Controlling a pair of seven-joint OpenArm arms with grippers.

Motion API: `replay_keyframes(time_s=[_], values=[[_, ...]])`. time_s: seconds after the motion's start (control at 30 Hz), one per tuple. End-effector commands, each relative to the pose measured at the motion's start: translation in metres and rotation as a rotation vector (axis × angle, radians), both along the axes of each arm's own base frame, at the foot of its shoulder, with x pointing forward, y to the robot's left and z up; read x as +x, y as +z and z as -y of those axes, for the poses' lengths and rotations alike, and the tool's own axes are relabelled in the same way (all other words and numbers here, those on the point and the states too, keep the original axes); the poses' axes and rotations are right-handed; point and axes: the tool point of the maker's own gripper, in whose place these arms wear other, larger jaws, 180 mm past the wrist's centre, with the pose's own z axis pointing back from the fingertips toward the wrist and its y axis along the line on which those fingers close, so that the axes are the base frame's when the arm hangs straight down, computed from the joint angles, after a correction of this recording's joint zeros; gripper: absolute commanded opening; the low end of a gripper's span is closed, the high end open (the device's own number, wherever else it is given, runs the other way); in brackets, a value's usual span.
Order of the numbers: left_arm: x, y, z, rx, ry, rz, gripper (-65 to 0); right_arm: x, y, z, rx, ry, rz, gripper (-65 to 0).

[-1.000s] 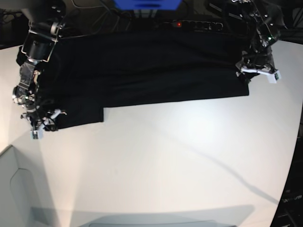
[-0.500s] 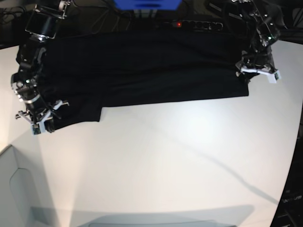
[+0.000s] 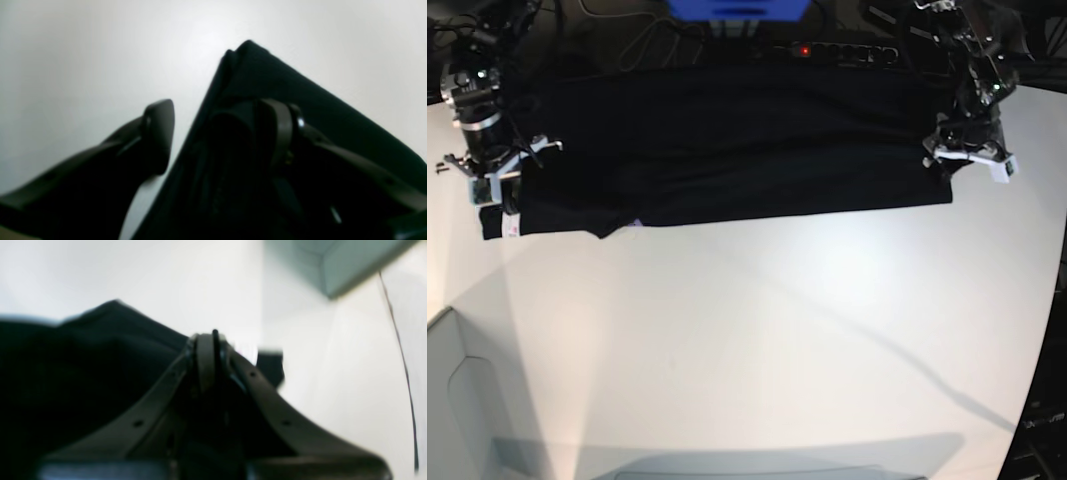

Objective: Fold the T-shirt properly
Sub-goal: 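Release the shirt and raise both grippers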

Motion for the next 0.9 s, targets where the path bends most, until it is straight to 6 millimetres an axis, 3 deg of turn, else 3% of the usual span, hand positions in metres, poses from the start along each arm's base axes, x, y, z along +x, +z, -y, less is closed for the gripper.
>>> replay_keyframes(time_s=[0.0, 0.37, 0.7, 0.87], values=[[0.004, 0.009, -0.007, 0.022, 0.003, 0.027, -27.6, 0.0, 0.011, -0.002, -0.002, 0.027, 0.04, -65.0], [0.009, 0.015, -0.012, 0.039, -0.005, 0.036, -27.6, -0.066, -0.02, 0.014, 0.018, -0.078, -0.104, -65.0], [0.014, 0.019, -0.016, 0.053, -0.011, 0.045, -27.6, -0.102, -0.032, 0.013, 0.008, -0.079, -0.207, -65.0], [0.013, 0.017, -0.017, 0.051, -0.009, 0.039, -27.6, -0.106, -0.033, 0.012, 0.014, -0.083, -0.214, -65.0]])
